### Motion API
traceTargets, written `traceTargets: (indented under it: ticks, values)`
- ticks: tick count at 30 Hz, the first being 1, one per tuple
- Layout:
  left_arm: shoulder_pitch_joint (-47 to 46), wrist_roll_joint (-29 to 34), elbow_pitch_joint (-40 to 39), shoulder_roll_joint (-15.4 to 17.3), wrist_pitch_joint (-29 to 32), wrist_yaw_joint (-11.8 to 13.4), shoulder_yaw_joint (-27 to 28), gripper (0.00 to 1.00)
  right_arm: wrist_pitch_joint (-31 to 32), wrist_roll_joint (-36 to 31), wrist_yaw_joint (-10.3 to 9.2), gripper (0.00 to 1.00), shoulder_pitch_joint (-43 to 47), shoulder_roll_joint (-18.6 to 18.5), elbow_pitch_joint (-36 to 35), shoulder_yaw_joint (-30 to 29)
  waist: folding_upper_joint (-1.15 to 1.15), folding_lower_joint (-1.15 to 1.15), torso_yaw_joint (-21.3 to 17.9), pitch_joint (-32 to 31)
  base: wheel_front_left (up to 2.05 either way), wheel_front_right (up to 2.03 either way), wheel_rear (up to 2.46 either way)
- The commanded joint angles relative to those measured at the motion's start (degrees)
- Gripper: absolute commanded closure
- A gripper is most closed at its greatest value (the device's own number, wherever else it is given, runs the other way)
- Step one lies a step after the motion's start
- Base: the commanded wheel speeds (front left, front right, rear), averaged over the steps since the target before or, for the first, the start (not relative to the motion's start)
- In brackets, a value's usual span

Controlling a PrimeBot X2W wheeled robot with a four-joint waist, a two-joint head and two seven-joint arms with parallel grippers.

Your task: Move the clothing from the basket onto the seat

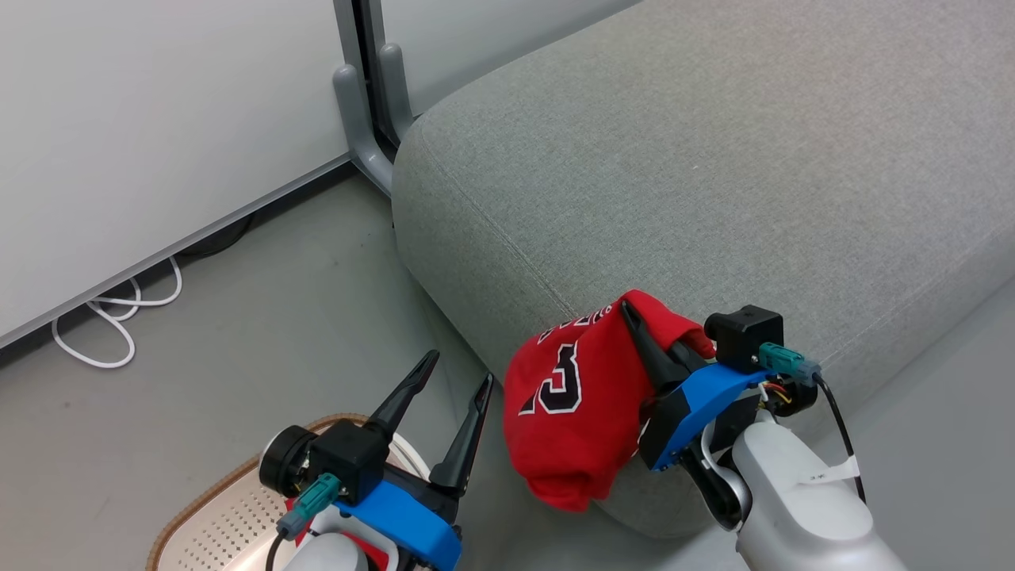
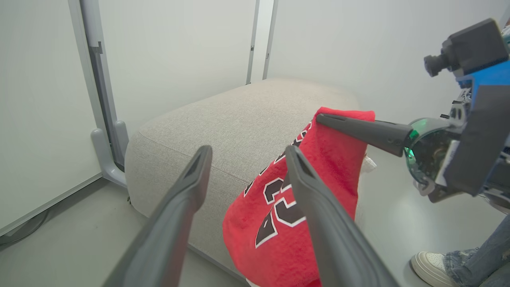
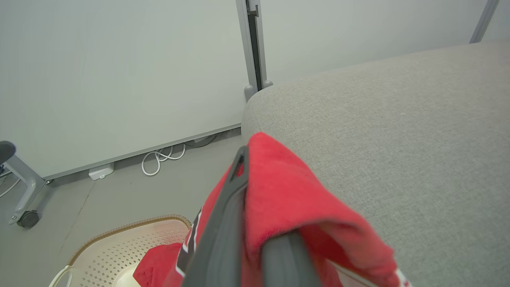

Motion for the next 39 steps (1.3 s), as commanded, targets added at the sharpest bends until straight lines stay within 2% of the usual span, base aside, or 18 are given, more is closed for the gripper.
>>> traceTargets:
  ticks: [1, 8, 14, 20, 21, 22, 26, 29, 35, 39]
  values:
    - [-1.02, -0.36, 0.21, 0.43, -0.18, -0.12, -0.43, 0.00, -0.06, -0.48, 0.03, 1.00, 0.62, -0.06, -0.74, -0.40, 0.00, 0.00, 0.00, 0.09, 0.00, 0.00, 0.00]
    - [-1.41, -0.71, 0.39, 0.50, -0.18, -0.12, -0.25, 0.00, 0.77, -0.06, 0.03, 1.00, 0.73, -0.06, -1.52, -1.25, 0.00, 0.00, 0.14, 0.24, 0.00, 0.00, 0.00]
    - [-0.92, 0.29, -0.45, 0.78, -0.18, -0.12, 1.20, 0.00, 4.07, 1.08, 0.03, 1.00, -3.96, -0.40, -0.99, -3.10, 0.00, 0.00, 0.51, 2.13, 0.00, 0.00, 0.00]
    - [-3.83, 1.64, -2.18, 2.64, -0.17, -0.12, 0.62, 0.00, 7.45, 2.70, 0.03, 1.00, -15.77, -5.74, 0.22, -10.36, 0.00, 0.00, 3.34, 8.66, 0.00, 0.00, 0.00]
    - [-3.83, 1.64, -2.18, 2.64, -0.17, -0.12, 0.62, 0.00, 7.45, 2.70, 0.03, 1.00, -15.77, -5.74, 0.22, -10.36, 0.00, 0.00, 3.34, 8.66, 0.00, 0.00, 0.00]
    - [-5.40, 1.73, -2.77, 3.48, -0.18, -0.12, -0.14, 0.00, 7.89, 2.91, 0.03, 1.00, -19.23, -8.07, 0.72, -12.75, 0.00, 0.00, 4.47, 11.12, 0.00, 0.00, 0.00]
    - [-7.18, 1.97, -3.40, 4.62, -0.17, -0.12, -1.13, 0.00, 8.10, 3.07, 0.03, 1.00, -23.19, -10.95, 1.75, -16.35, 0.00, 0.00, 6.21, 14.05, 0.00, 0.00, 0.00]
    - [-9.68, 2.28, -4.57, 6.01, -0.17, -0.13, -2.30, 0.00, 8.07, 3.35, 0.02, 1.00, -26.96, -15.04, 2.09, -20.63, 0.00, 0.00, 8.38, 17.79, 0.00, 0.00, 0.00]
    - [-13.05, 3.14, -7.65, 9.38, -0.16, -0.12, -3.15, 0.00, 6.04, 3.29, 0.03, 1.00, -30.66, -20.70, 3.16, -28.44, 0.00, 0.00, 11.43, 24.58, 0.00, 0.00, 0.00]
    - [-14.64, 3.64, -9.91, 10.99, 0.07, -0.09, -3.07, 0.00, 4.27, 3.43, 0.03, 1.00, -29.83, -22.09, 5.11, -31.88, 0.00, 0.00, 13.07, 28.08, 0.00, 0.00, 0.00]
